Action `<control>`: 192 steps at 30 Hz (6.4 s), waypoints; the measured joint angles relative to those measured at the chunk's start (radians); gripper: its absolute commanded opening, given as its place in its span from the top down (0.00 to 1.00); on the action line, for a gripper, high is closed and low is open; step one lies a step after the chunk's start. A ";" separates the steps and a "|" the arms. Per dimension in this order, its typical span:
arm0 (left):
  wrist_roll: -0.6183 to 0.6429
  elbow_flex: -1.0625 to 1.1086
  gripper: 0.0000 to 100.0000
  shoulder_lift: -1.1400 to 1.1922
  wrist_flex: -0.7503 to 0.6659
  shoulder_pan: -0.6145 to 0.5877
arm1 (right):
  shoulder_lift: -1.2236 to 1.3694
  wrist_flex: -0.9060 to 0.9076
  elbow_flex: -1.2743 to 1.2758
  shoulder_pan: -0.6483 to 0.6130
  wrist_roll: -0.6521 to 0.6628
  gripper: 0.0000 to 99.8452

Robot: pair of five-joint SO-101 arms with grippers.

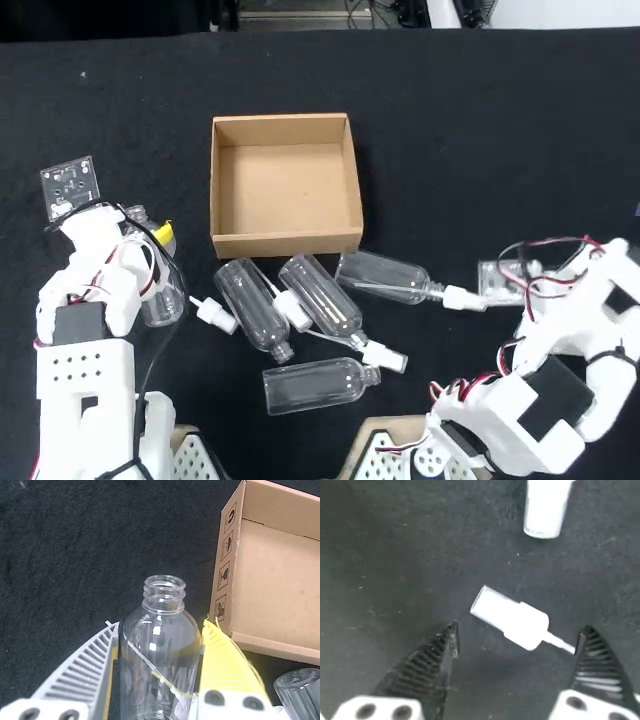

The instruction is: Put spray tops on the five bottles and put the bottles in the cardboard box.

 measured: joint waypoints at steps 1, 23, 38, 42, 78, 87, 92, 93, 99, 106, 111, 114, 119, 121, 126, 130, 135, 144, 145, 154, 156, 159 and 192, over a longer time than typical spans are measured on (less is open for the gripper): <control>0.000 0.000 0.89 0.000 0.000 0.000 | 0.000 -0.028 0.018 0.000 0.008 0.66; 0.000 0.000 0.89 0.000 0.000 0.000 | 0.000 -0.351 0.175 0.000 -0.710 0.84; 0.000 0.000 0.89 0.000 0.000 0.000 | 0.000 -0.021 -0.003 -0.037 -1.195 0.68; 0.000 0.000 0.89 0.000 0.000 0.000 | 0.000 0.025 -0.023 -0.037 -1.097 0.72; 0.000 0.000 0.89 0.000 -0.009 0.009 | -0.399 0.189 -0.216 -0.287 -1.540 0.99; 0.000 0.000 0.89 0.000 -0.287 0.012 | -0.620 0.184 -0.554 -0.744 -2.234 0.99; 0.000 0.000 0.89 0.000 -0.400 0.026 | -0.637 0.041 -0.603 -0.957 -2.389 0.99; 0.000 0.000 0.89 0.000 -0.408 0.035 | -0.637 0.012 -0.605 -0.979 -2.404 0.99; -0.175 0.000 0.90 0.000 -0.420 0.133 | -0.637 -0.068 -0.605 -1.010 -2.527 0.99; -0.264 0.000 0.90 0.000 -0.420 0.236 | -0.713 -0.229 -0.531 -1.010 -2.547 0.99; -0.265 0.000 0.90 0.000 -0.420 0.295 | -0.793 -0.364 -0.422 -1.073 -2.547 0.99; -0.265 0.006 0.90 -0.029 -0.422 0.298 | -0.822 -0.450 -0.359 -1.115 -2.547 0.99; -0.269 0.115 0.89 -0.199 -0.422 0.298 | -0.825 -0.578 -0.279 -1.162 -2.547 0.99; -0.269 0.170 0.89 -0.288 -0.422 0.298 | -0.825 -0.611 -0.276 -1.197 -2.547 0.99; -0.269 0.253 0.89 -0.485 -0.422 0.319 | -0.825 -0.652 -0.270 -1.247 -2.547 0.99; -0.269 0.310 0.89 -0.606 -0.425 0.354 | -0.827 -0.686 -0.232 -1.281 -2.547 0.99; -0.269 0.374 0.89 -0.713 -0.427 0.422 | -0.825 -0.802 -0.155 -1.303 -2.547 0.99; -0.269 0.381 0.89 -0.735 -0.427 0.462 | -0.825 -0.873 -0.107 -1.303 -2.547 0.99; -0.269 0.381 0.89 -0.735 -0.427 0.462 | -0.825 -0.873 -0.107 -1.310 -2.547 0.99; -0.269 0.390 0.89 -0.736 -0.427 0.466 | -0.887 -0.833 -0.098 -1.367 -2.547 0.99; -0.269 0.390 0.89 -0.736 -0.427 0.466 | -0.910 -0.824 -0.098 -1.366 -2.547 0.99; -0.269 0.390 0.89 -0.736 -0.427 0.466 | -0.921 -0.824 -0.074 -1.364 -2.547 0.99; -0.269 0.390 0.89 -0.736 -0.427 0.465 | -0.822 -0.769 -0.025 -1.366 -2.547 0.99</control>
